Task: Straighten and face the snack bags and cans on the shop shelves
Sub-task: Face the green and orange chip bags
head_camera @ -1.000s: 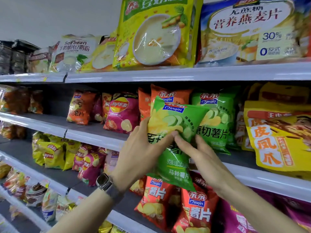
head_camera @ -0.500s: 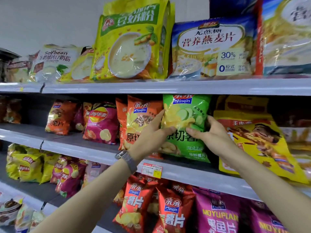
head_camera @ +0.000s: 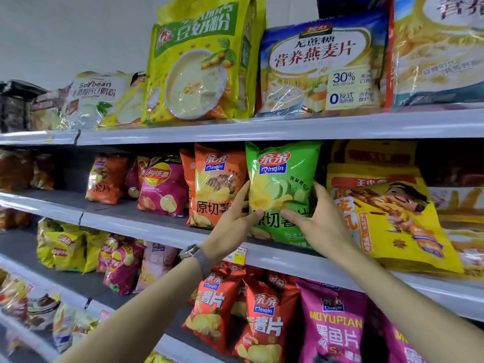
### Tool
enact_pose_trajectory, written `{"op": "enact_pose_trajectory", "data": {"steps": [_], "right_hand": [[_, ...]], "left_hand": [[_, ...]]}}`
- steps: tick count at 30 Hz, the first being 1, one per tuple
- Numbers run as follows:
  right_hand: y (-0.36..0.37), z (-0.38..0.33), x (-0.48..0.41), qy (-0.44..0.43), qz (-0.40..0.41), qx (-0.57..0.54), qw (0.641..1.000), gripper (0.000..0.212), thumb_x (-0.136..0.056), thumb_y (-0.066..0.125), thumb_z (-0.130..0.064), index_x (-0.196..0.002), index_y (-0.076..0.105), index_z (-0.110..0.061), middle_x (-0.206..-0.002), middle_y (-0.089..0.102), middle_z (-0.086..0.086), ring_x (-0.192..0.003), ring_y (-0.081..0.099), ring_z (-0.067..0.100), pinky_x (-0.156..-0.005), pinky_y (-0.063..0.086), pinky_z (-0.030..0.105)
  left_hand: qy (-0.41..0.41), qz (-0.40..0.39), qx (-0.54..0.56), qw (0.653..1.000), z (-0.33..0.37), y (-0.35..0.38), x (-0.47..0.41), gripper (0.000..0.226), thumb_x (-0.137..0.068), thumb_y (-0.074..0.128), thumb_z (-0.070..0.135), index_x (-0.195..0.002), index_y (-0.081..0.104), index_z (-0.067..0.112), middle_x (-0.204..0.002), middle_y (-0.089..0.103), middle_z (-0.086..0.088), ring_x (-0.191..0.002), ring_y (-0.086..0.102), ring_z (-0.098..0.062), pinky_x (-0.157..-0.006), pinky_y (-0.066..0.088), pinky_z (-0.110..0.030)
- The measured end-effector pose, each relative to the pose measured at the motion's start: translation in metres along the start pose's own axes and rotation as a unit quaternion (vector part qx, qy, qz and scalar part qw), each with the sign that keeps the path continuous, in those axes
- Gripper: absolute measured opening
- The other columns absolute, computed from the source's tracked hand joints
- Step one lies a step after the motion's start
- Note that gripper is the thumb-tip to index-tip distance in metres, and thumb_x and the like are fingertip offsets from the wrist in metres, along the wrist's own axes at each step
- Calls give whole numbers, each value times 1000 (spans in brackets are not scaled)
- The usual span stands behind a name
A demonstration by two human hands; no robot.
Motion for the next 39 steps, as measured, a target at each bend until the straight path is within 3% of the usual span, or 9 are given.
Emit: {"op": "enact_pose_trajectory", "data": {"steps": [2,7,13,18,22,24,27,31,39], "right_hand": [[-2,0,0,9,-4,8,1000,96,-82,84,-51,-158,33,-25,-151,53,-1,-138,50,23,-114,43,44],[0,1,14,16,-47,43,998,97,-87,76,-57,-162,23,-27,-158,47,-2,-143,46,25,-113,39,41],[5,12,22,59,-113,67,990,87,-95,63,-62,-161,28,-18,-161,44,5,-145,45,29,-117,40,44],[-6,6,32,41,-134,104,985,85,-100,56,-61,-164,23,-16,-167,34,5,-152,35,26,-120,32,41],[-16,-4,50,10,-135,137,981,82,-101,52,-61,-164,24,-16,-169,31,2,-154,31,23,-123,30,42],[-23,-11,63,-13,-123,162,979,76,-102,51,-58,-163,28,-18,-165,36,1,-150,35,23,-121,33,41],[-26,-25,83,-57,-110,235,964,62,-104,46,-56,-156,39,-22,-151,50,-3,-139,45,20,-109,43,38],[-5,-43,102,-79,-141,256,953,47,-102,42,-58,-138,56,-30,-131,63,-8,-120,58,17,-94,49,36],[91,-80,98,-107,-192,246,944,42,-103,39,-60,-116,63,-28,-120,69,-3,-110,64,24,-87,53,41]], "left_hand": [[-6,-4,-7,1000,4,3,2,69,-108,55,13,-164,23,39,-138,63,0,-94,79,-19,-78,63,-31],[-13,21,-38,999,-7,3,9,70,-107,58,29,-161,21,54,-144,64,-1,-105,77,-27,-99,58,-52],[-32,41,-110,993,5,0,28,70,-106,58,36,-167,21,36,-141,63,14,-126,62,-10,-109,46,-35],[-61,40,-165,984,2,-6,37,75,-104,59,43,-167,20,31,-161,46,6,-147,45,-19,-122,36,-46],[-57,41,-197,978,13,0,45,64,-107,58,34,-164,30,25,-139,62,10,-112,62,-3,-95,47,-25],[-44,40,-238,969,20,3,51,59,-106,58,32,-161,36,26,-125,65,10,-106,63,-10,-80,45,-23],[-39,24,-333,942,21,4,63,54,-104,59,30,-156,46,25,-150,56,0,-138,50,-21,-95,37,-27],[-77,21,-431,899,6,-12,84,48,-97,55,44,-143,60,30,-140,65,3,-128,60,-22,-105,49,-37],[-101,84,-544,829,-17,-84,126,37,-92,41,51,-108,64,28,-98,70,10,-81,66,-15,-63,54,-34]]}}
Point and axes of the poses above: each hand's wrist, its own x-axis away from the middle knuckle, its own y-axis out of the palm, z = x × y, the point moved 9 cm from there along -x, towards the middle knuckle
